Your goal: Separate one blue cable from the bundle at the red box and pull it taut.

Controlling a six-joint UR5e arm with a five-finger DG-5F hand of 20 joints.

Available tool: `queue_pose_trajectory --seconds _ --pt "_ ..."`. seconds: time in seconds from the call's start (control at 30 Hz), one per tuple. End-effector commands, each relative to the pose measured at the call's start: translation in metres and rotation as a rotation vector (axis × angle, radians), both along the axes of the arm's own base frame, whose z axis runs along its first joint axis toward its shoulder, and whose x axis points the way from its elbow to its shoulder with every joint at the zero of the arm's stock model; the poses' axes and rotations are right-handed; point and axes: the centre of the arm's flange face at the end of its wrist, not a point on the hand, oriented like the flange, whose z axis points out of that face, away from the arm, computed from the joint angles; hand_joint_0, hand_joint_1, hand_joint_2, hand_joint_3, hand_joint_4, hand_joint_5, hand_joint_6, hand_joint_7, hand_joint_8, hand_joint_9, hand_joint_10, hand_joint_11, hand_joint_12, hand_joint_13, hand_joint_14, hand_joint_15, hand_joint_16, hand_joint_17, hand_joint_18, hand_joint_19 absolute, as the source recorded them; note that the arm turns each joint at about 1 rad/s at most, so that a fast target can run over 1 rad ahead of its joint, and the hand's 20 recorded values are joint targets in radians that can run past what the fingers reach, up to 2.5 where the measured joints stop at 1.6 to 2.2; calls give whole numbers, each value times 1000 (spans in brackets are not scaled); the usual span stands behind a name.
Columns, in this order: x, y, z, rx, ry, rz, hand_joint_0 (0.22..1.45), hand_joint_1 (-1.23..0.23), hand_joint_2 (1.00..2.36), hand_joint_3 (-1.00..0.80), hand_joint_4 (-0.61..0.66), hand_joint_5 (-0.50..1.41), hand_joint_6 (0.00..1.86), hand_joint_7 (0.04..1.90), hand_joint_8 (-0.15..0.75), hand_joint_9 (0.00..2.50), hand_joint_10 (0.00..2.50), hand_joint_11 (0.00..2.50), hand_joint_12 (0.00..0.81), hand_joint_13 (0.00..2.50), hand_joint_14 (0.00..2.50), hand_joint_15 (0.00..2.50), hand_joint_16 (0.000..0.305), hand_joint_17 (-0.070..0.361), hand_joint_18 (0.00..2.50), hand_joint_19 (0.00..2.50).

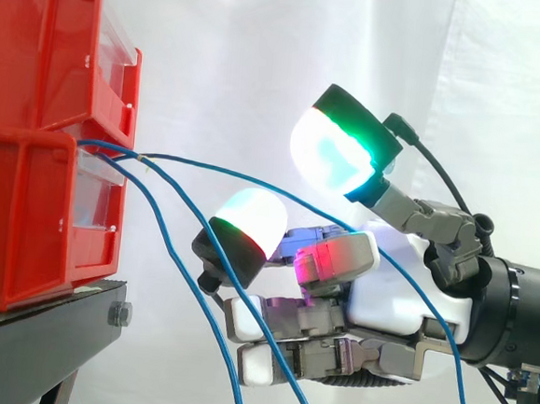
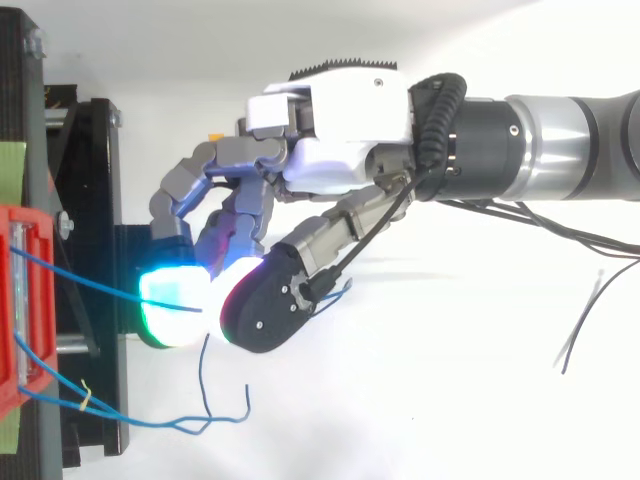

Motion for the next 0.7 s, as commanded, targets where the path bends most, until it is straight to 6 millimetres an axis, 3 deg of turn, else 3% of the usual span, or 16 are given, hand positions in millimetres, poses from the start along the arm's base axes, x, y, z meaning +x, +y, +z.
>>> queue_pose_trajectory --seconds 0.0,0.17,0.37,0.67 --pt "0 2 0 0 0 2 644 -771 1014 -324 226 -241 876 849 377 1304 24 1021 412 855 19 454 64 143 655 594" --pt "5 3 9 1 -19 3 643 -754 1020 -209 220 -241 880 849 372 1308 24 1020 411 856 19 462 64 143 655 601" --pt "8 5 14 -1 -14 5 637 -750 1018 -234 219 -241 880 850 374 1308 25 1038 411 856 21 468 64 144 656 602" --pt "8 11 13 3 0 -7 582 -709 1001 -488 227 -241 881 848 375 1312 24 1034 421 860 19 467 64 145 659 608"
